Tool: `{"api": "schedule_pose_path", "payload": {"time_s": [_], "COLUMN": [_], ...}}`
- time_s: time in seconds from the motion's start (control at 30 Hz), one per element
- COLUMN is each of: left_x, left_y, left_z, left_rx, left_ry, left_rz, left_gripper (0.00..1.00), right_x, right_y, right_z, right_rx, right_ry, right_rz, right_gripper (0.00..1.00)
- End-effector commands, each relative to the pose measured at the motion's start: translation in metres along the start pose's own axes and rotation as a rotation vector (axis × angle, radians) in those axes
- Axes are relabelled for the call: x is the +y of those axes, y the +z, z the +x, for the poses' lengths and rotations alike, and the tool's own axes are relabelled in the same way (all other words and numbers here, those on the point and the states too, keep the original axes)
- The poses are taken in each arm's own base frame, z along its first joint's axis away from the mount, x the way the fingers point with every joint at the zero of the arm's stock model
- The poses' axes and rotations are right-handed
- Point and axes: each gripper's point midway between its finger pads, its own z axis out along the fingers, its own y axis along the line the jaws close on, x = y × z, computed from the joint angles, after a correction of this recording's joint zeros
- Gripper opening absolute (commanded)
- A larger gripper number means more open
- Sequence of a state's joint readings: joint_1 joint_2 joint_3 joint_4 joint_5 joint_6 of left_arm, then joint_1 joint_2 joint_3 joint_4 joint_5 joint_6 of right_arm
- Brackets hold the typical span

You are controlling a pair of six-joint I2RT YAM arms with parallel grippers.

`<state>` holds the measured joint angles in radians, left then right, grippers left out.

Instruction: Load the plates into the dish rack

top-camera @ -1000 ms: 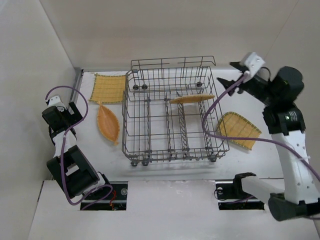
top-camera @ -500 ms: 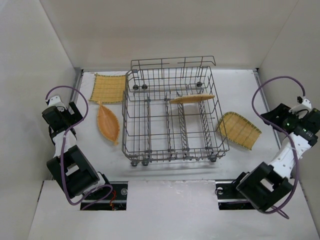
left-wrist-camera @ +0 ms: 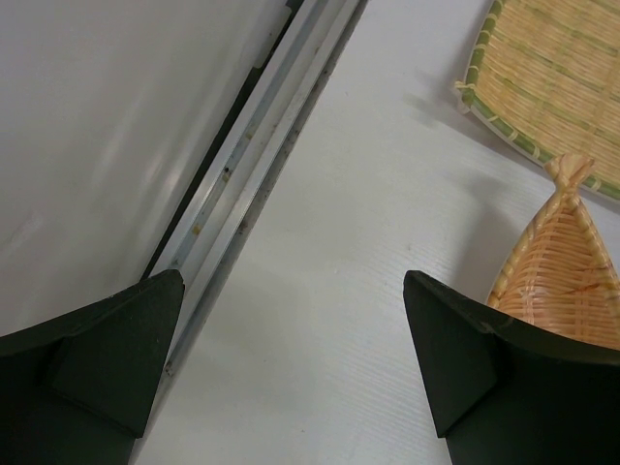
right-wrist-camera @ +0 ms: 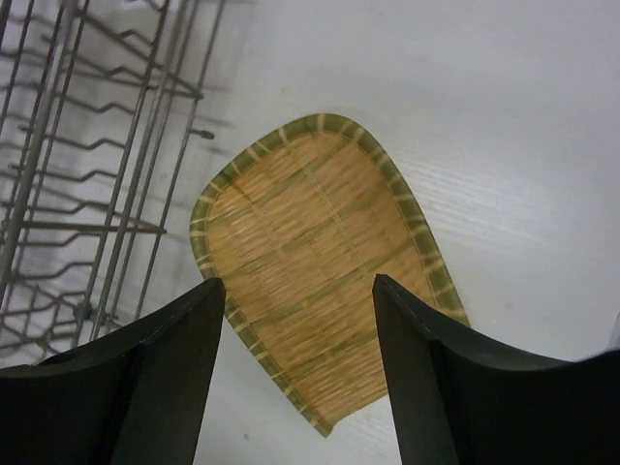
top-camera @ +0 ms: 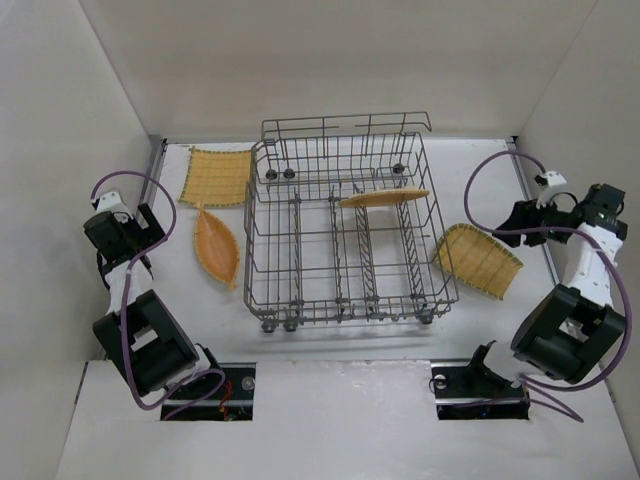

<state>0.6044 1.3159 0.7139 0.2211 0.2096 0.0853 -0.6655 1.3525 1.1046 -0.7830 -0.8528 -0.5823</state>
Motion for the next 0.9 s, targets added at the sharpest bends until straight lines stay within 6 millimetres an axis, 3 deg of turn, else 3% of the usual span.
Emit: {"api": "schedule_pose_path", "payload": {"time_s": [0.0,0.23,0.53,0.87], "left_x": [0.0,0.001,0.002,0.003], "left_y": [0.0,0.0,0.0,0.009], "left_z": [-0.024,-0.024,-0.023,-0.018], "left_rx": [-0.052,-0.052,-0.05,0.012], "left_ry": [0.008,0.008,0.01,0.001], "left_rz": [0.005,-0.001,-0.011,-0.009], "left_gripper": [1.0,1.0,1.0,1.0], "right_x": [0.015,-0.008,-0.034,-0.056], "right_y": [0.006,0.014,0.018,0.029], "right_z": [-0.007,0.003,0.032,0.045], "right_rx": [0.063,0.266,0.512,0.67], "right_ry": [-0.274,-0.388,-0.344,-0.234], "right_rz": [-0.11,-0.227,-0.386,-0.458], "right_gripper": [0.69,0.79,0.78,0.76]}}
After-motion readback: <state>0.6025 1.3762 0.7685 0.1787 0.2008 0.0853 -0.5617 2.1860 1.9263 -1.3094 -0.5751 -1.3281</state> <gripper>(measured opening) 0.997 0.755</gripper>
